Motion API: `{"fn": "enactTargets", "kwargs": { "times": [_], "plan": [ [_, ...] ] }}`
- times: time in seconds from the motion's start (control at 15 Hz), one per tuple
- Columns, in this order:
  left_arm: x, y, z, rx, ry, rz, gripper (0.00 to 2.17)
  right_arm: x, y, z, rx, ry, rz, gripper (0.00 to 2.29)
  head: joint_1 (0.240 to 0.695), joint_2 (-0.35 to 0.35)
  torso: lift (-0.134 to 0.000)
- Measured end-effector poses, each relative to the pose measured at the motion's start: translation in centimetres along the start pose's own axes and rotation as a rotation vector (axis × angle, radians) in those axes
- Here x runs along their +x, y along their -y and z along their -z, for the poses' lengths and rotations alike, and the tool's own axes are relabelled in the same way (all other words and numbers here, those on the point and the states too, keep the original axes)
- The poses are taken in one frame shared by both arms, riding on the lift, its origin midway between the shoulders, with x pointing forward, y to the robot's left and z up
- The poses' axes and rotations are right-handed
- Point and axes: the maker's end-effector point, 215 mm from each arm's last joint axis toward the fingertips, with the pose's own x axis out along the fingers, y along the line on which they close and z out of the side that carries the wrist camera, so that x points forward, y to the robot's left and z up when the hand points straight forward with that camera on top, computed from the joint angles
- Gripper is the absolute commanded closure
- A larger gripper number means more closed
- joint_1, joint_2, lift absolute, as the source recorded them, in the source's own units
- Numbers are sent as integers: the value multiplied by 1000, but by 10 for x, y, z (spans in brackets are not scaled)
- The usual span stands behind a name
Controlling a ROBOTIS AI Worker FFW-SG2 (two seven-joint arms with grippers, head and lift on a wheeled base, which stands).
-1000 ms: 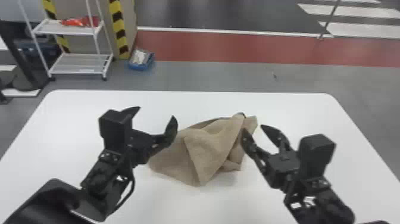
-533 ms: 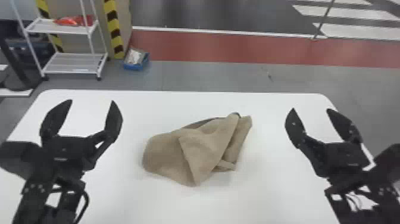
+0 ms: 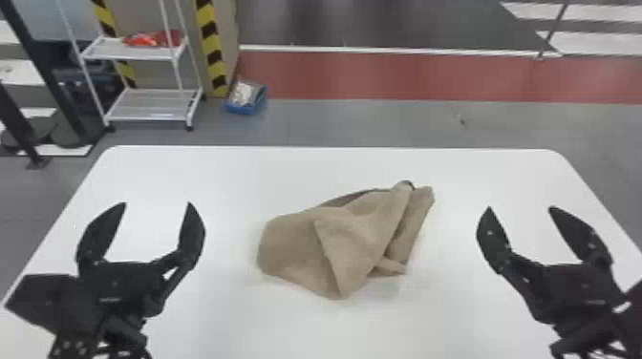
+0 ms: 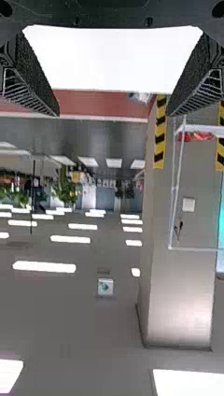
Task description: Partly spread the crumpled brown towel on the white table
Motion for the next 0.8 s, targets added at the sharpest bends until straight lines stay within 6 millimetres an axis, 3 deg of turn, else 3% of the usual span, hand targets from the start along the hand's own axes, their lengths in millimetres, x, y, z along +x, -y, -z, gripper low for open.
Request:
{"fn": "enactTargets", "kwargs": {
  "times": [0.07,0.2,0.53,0.67,0.8],
  "plan": [
    [1,7,10,13,-56,13,46,-1,-4,5,4,-23,-6,66,695,-41,-124],
    [1,23,12,24,-90,28,46,-4,-18,10,14,-51,-22,66,695,-44,-124],
    [17,65,-13,38,-34,58,46,14,-57,6,10,-39,-32,70,695,-45,-124],
    [25,67,-11,38,-50,70,46,29,-71,9,1,-38,-49,70,695,-34,-124],
    [42,49,-4,37,-92,28,46,38,-72,13,-1,-33,-52,70,695,-9,-124]
  ]
}}
